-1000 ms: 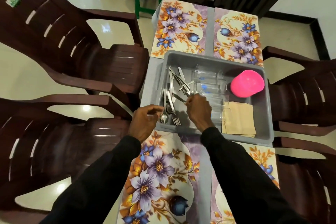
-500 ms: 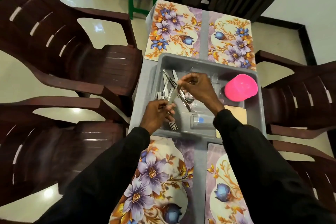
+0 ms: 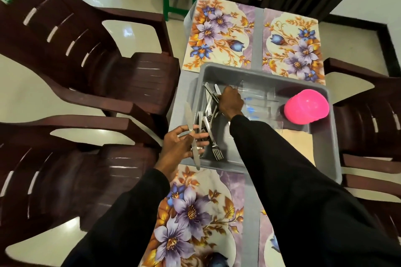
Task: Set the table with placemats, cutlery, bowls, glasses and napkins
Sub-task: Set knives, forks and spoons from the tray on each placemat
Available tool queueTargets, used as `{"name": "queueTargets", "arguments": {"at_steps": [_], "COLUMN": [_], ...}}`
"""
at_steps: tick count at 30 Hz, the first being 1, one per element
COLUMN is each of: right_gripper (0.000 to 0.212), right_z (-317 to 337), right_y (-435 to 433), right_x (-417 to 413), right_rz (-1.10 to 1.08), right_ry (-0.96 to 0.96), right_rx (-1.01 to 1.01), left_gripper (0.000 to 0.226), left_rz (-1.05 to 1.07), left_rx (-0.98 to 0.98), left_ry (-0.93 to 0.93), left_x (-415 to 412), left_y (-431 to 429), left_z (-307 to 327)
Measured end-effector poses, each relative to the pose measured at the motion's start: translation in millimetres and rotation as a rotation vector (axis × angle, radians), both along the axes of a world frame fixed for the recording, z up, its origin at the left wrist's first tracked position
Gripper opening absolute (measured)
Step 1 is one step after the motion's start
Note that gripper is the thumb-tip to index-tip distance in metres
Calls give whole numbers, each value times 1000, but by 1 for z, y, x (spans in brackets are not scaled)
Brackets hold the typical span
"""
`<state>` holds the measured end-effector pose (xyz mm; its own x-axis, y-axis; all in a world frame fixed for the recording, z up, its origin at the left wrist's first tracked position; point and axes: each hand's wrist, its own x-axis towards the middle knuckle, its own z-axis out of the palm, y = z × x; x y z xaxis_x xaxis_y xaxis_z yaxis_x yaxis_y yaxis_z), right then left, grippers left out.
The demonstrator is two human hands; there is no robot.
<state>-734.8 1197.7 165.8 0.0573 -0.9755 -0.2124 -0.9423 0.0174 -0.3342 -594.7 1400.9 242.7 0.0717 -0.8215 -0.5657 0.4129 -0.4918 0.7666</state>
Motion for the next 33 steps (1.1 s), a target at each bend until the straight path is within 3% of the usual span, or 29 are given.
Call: {"name": "queueTargets", "arguments": {"at_steps": [6, 14, 21, 25, 28, 33], "right_gripper": [20, 3, 12, 17, 4, 26], "right_z": [1, -9, -17, -4, -1, -17], "right_y": [11, 48, 57, 39, 36, 53], "right_x": [9, -7, -37, -17, 3, 14], "right_rz": [-68, 70, 69, 76, 61, -102], "right_ry": [-108, -90, -201, -132, -59, 4], "right_rx": [155, 76, 133, -20, -50, -50], "left_gripper": [25, 23, 29, 28, 25, 25], "left_rz": [8, 14, 27, 27, 30, 43], "left_rx": [13, 26, 34, 41, 57, 65], "left_ry": [2, -13, -32, -40, -30, -20], "left_x": [-2, -4, 2, 0, -1, 1], "left_y": [4, 10, 15, 16, 15, 13], "left_z": [-2, 4, 1, 0, -1, -2]}}
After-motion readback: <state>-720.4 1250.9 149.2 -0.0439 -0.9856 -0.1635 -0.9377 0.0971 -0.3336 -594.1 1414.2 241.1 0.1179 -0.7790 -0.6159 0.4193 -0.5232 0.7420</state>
